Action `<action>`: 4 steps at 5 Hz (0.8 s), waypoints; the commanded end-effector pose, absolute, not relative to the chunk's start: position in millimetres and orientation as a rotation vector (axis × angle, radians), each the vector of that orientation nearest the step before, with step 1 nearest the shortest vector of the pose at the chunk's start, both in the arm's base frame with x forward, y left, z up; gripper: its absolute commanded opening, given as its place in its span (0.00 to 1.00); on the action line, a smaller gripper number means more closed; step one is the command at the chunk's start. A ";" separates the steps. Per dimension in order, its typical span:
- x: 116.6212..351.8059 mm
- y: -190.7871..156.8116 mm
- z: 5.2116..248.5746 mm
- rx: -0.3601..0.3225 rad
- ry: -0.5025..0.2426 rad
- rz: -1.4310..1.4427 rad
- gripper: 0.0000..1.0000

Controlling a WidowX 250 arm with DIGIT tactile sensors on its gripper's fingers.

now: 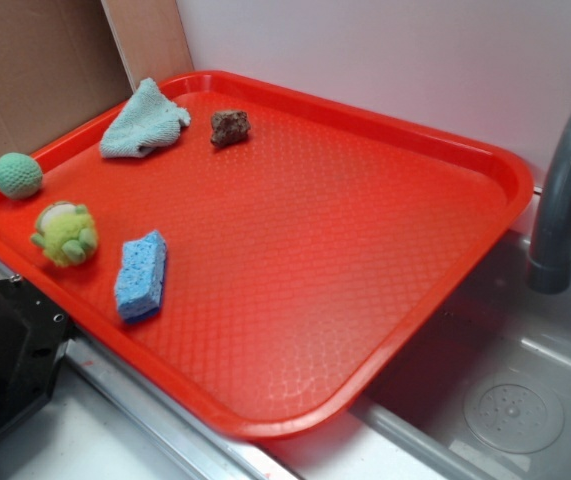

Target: Grab the green ball.

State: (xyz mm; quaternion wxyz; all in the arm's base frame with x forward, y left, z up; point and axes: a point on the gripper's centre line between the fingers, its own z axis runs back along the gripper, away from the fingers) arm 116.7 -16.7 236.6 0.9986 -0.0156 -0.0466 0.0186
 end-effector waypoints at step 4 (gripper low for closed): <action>137.9 78.1 148.4 -0.033 -0.342 0.778 1.00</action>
